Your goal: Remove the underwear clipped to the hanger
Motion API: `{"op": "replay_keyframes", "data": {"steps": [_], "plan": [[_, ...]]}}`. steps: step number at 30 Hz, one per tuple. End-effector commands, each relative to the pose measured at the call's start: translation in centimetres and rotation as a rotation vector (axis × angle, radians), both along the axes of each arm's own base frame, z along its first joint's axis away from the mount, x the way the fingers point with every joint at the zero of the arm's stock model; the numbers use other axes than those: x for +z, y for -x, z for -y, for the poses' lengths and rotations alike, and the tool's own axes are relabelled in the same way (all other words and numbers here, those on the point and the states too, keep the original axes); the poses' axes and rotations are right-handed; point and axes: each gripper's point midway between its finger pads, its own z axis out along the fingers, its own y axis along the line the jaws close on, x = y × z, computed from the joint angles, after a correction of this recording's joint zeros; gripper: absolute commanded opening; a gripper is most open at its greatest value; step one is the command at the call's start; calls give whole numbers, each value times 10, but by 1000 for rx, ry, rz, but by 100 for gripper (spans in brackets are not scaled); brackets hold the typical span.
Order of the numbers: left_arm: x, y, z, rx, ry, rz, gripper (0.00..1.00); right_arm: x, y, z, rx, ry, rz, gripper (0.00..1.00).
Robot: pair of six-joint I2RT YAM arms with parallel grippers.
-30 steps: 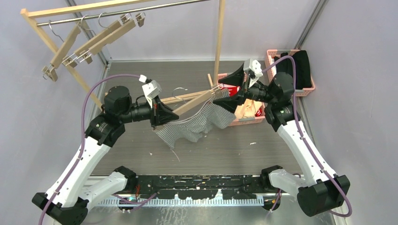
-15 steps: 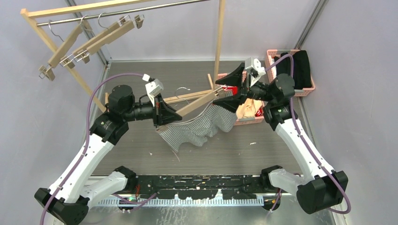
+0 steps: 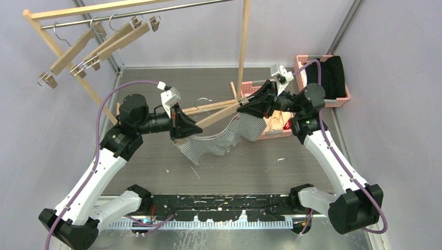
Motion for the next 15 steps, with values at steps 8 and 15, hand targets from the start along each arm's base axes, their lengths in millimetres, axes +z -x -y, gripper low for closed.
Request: {"op": "replay_keyframes", "data": {"steps": [8, 15], "plan": [[19, -8, 1, 38, 45, 49, 0, 34, -8, 4, -103, -77, 109, 74], [22, -7, 1, 40, 49, 54, 0, 46, -6, 4, -95, -112, 107, 54]]}}
